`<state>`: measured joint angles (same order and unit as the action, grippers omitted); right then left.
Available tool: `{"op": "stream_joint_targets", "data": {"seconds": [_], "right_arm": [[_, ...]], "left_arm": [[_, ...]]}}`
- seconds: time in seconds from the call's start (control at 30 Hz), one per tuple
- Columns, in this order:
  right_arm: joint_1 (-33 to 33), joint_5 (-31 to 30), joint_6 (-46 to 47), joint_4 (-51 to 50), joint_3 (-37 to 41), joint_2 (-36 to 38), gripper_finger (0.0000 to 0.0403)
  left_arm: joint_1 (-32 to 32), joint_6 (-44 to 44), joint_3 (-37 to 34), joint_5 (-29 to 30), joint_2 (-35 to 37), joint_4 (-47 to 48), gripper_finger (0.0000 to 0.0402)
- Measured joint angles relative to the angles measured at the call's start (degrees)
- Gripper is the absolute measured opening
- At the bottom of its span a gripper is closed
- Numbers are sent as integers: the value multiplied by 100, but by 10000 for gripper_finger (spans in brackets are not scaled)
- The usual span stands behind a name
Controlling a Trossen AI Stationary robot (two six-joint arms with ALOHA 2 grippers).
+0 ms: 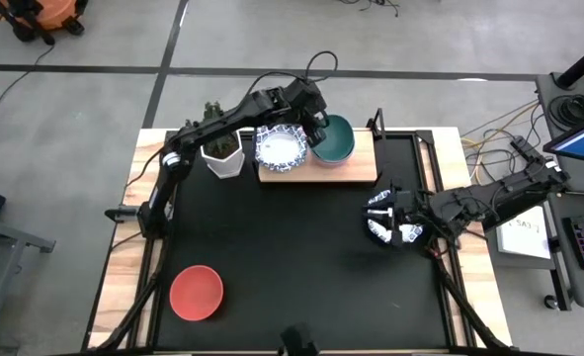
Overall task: Place and stack bowls onto a shelf
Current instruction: Stack the green bowl on top of the blue bowl on the shelf
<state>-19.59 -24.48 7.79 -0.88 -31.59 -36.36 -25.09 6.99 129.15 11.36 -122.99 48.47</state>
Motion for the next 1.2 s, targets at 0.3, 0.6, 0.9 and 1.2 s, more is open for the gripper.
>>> {"op": "stream_joint_targets", "data": {"seconds": [0.3, 0.6, 0.9, 1.2], "right_arm": [[182, -1310, 534, -29, -83, -615, 68], [1025, -1073, 283, -164, -710, -1062, 68], [2408, 241, -425, -382, -1467, -1889, 68], [4159, 1584, -1217, -669, -2793, -3265, 68]], "left_arm": [[633, 91, 89, -186, 688, 1225, 127], [1600, 102, -606, -181, 1797, 1243, 127], [2564, -526, -3538, 30, 3757, -693, 127], [3059, -720, -6256, 1066, 5577, -2089, 127]]}}
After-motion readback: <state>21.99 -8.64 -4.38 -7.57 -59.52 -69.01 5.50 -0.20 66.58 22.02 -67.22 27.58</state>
